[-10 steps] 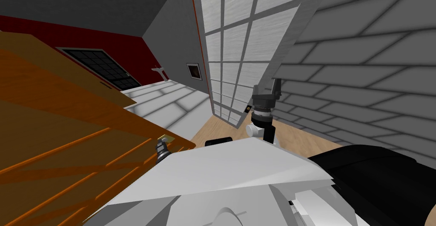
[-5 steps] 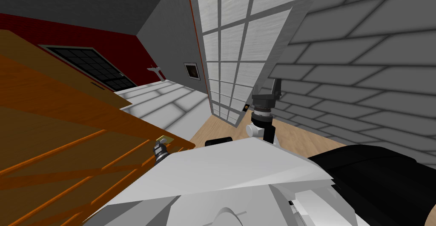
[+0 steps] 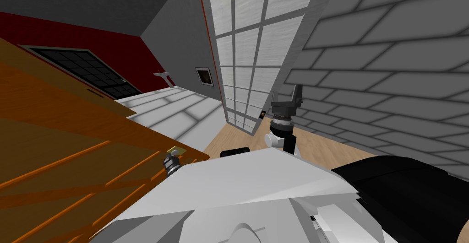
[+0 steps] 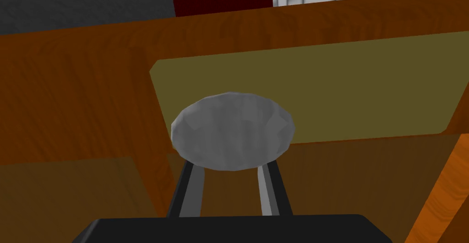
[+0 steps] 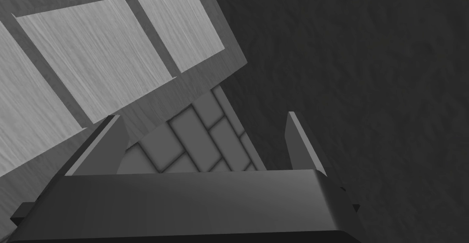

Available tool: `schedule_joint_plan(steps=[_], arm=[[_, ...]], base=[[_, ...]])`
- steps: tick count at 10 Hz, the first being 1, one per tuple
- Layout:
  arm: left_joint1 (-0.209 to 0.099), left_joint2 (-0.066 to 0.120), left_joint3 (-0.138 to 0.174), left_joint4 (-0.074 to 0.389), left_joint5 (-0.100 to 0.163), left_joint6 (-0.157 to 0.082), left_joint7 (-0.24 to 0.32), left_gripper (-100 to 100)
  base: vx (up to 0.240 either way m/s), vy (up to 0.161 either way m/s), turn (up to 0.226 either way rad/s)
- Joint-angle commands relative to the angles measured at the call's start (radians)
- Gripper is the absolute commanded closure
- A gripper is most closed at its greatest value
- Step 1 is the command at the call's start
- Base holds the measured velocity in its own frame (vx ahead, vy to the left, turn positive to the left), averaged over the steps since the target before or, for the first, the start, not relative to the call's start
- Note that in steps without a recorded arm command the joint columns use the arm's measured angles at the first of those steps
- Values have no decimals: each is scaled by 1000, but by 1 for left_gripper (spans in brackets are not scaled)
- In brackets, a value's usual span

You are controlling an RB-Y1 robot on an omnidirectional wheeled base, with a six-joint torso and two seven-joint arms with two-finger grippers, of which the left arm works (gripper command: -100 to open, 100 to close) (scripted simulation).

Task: Pull the door open

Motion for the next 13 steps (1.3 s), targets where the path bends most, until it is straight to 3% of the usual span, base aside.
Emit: schedule_joint_plan(steps=[1,7,9,13], arm=[[-13,-7,-17,8,12,-14,50,100],[-5,-8,-20,2,43,-13,137,100],[3,-9,-23,-4,75,-11,205,100],[12,-10,-25,-10,106,-10,301,100]], base=[[-35,-6,-71],[-26,1,-50],[-46,-6,-103],[-36,0,-55]])
